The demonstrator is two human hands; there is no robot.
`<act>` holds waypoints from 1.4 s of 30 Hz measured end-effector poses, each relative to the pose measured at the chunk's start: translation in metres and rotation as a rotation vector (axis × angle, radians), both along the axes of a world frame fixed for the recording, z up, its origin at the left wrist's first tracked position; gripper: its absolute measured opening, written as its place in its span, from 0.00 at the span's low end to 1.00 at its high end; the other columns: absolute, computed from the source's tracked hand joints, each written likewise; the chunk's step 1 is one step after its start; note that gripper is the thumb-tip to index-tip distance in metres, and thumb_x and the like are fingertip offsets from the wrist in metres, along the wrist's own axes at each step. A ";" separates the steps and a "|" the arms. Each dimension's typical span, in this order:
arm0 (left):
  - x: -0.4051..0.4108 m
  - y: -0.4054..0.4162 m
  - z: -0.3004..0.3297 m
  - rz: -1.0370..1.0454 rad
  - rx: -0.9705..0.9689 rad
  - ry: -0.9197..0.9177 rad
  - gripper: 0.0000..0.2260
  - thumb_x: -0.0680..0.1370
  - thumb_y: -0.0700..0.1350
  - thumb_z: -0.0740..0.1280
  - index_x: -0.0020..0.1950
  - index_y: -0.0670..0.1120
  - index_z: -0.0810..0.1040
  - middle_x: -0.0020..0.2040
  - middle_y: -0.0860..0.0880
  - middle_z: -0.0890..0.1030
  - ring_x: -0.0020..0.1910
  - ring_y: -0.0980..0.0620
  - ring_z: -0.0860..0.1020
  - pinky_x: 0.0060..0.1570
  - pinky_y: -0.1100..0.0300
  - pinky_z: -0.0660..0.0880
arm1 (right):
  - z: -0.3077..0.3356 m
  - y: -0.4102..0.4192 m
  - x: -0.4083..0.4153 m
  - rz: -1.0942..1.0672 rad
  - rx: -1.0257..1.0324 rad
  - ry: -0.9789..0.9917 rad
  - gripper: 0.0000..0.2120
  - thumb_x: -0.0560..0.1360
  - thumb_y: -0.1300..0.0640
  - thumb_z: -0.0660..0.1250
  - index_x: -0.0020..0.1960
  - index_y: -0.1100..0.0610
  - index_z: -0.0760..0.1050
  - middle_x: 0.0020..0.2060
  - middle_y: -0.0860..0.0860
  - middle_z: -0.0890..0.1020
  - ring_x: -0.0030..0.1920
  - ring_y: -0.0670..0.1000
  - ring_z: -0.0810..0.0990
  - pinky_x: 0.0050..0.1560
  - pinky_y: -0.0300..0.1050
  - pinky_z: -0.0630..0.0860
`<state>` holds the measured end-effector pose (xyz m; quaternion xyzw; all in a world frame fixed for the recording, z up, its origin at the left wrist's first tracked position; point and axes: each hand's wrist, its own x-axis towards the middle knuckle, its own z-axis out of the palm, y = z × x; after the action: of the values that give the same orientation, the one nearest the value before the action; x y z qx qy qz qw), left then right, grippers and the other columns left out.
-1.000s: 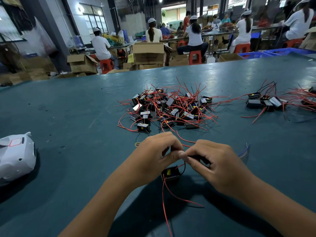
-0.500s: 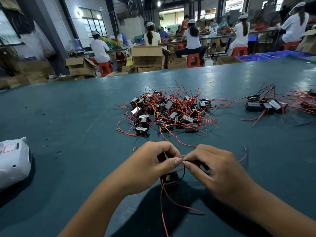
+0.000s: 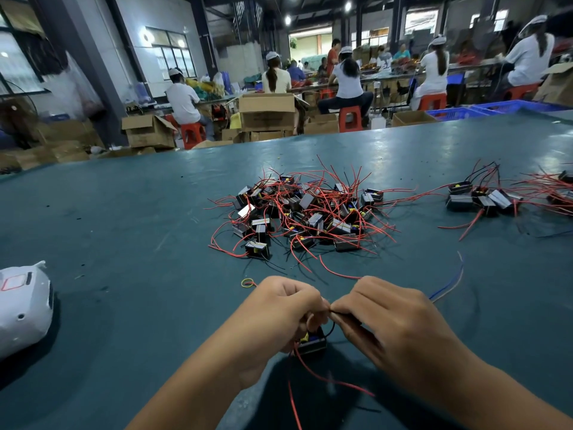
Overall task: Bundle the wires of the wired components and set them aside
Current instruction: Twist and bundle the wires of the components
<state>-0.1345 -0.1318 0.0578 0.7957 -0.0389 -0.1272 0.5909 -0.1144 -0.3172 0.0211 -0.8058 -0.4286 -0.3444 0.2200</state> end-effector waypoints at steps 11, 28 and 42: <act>0.008 0.020 0.000 -0.135 0.412 -0.701 0.09 0.74 0.44 0.73 0.50 0.57 0.80 0.46 0.59 0.76 0.38 0.54 0.72 0.39 0.68 0.68 | -0.001 -0.005 0.003 0.036 0.142 0.221 0.09 0.78 0.53 0.64 0.43 0.55 0.79 0.35 0.45 0.75 0.35 0.46 0.73 0.37 0.41 0.72; 0.013 0.023 0.001 -0.205 0.599 -1.077 0.09 0.79 0.54 0.67 0.48 0.52 0.85 0.44 0.56 0.78 0.42 0.56 0.77 0.37 0.56 0.76 | 0.002 -0.005 0.003 0.056 0.123 0.188 0.08 0.78 0.54 0.65 0.44 0.56 0.81 0.36 0.44 0.74 0.37 0.39 0.67 0.40 0.30 0.65; 0.007 0.011 -0.005 -0.136 0.467 -0.813 0.06 0.79 0.52 0.66 0.43 0.55 0.75 0.38 0.59 0.73 0.36 0.59 0.71 0.36 0.66 0.64 | -0.001 -0.003 0.007 0.003 0.143 0.066 0.09 0.77 0.54 0.66 0.41 0.55 0.82 0.34 0.46 0.74 0.34 0.45 0.71 0.35 0.33 0.66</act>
<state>-0.1271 -0.1208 0.0530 0.8882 -0.2893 0.1510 0.3234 -0.1077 -0.3205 0.0204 -0.7984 -0.3964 -0.3470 0.2917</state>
